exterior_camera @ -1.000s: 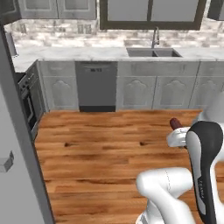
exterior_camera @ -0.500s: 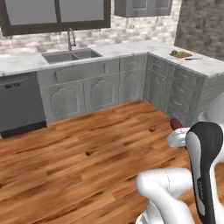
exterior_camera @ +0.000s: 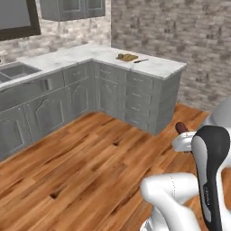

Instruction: Retrieve the sausage and cheese from the fridge and place them on the cutting board on the counter.

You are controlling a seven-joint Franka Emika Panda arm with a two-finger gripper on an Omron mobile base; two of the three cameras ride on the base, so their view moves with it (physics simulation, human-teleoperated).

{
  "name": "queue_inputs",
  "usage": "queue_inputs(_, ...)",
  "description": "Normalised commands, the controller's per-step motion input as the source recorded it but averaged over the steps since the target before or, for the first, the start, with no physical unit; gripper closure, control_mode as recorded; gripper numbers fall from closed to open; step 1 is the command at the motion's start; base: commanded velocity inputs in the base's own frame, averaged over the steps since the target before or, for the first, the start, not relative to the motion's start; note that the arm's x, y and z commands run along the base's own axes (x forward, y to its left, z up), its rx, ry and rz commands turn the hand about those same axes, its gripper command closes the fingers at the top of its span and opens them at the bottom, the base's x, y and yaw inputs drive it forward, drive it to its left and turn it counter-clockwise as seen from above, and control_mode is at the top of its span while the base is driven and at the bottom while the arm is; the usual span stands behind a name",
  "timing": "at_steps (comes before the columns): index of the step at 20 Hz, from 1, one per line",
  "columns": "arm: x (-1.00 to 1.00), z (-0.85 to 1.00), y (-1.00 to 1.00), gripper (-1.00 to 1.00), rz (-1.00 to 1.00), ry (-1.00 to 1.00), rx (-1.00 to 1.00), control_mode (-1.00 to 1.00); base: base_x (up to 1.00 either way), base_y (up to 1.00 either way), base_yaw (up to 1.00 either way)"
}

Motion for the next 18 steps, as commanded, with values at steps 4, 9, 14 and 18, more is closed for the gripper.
queue_inputs(4,0.0,0.0,0.0,1.0,0.0,0.0,0.0,1.0,1.0,0.75,-0.46)
queue_inputs(9,0.0,0.0,0.0,1.0,0.0,0.0,0.0,1.0,1.0,0.95,-0.25)
queue_inputs(14,0.0,0.0,0.0,1.0,0.0,0.0,0.0,1.0,1.0,0.85,-0.19)
queue_inputs(18,0.0,0.0,0.0,1.0,0.0,0.0,0.0,1.0,1.0,0.75,-0.24)
